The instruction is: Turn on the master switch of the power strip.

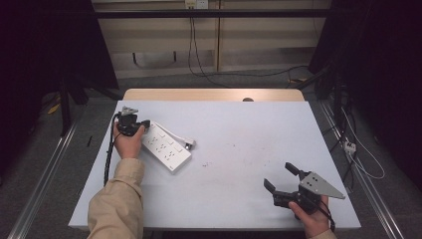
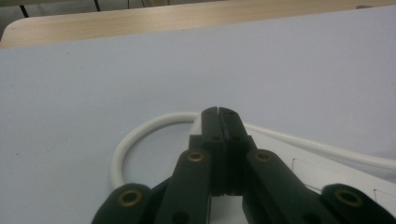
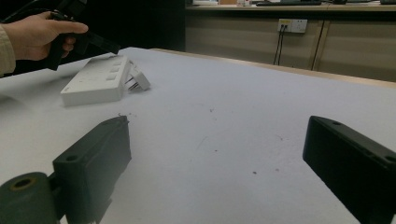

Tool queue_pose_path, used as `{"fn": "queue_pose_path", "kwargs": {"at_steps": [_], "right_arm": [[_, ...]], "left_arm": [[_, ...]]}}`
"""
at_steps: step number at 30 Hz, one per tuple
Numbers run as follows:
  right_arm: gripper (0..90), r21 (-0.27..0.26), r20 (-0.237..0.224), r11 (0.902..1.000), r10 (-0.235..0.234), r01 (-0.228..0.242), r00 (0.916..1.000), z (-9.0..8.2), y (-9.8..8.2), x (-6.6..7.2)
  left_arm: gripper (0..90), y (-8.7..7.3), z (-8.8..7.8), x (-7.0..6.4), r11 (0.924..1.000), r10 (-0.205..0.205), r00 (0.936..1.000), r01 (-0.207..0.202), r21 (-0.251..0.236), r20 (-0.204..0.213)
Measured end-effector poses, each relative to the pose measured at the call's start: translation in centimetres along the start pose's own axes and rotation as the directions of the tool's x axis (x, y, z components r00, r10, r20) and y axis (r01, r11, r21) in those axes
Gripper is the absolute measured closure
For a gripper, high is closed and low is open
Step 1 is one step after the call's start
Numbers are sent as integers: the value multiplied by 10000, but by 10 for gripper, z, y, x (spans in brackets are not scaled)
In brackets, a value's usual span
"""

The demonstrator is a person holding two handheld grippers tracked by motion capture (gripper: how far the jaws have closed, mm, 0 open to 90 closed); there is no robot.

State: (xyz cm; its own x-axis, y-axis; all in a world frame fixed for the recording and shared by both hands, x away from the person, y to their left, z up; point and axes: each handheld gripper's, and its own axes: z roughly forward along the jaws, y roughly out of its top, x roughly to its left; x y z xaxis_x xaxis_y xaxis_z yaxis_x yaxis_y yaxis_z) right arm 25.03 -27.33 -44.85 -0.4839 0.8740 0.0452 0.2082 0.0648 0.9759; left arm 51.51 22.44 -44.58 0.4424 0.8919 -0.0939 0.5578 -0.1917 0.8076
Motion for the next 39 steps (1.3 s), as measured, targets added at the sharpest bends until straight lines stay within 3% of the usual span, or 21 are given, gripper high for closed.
{"fn": "queue_pose_path", "kwargs": {"at_steps": [10,14,39], "right_arm": [[74,-20,11,10000,83,-83,10000,0,0,0],[74,-3,-18,10000,-9,9,10000,0,0,0],[74,2,-34,10000,-71,71,10000,-1,0,0]], "left_arm": [[900,-1,2,0,9999,139,9999,-139,43,60],[900,-3,4,0,10000,-6,10000,6,-8,85],[900,-3,5,-1,10000,-10,10000,10,41,36]]}}
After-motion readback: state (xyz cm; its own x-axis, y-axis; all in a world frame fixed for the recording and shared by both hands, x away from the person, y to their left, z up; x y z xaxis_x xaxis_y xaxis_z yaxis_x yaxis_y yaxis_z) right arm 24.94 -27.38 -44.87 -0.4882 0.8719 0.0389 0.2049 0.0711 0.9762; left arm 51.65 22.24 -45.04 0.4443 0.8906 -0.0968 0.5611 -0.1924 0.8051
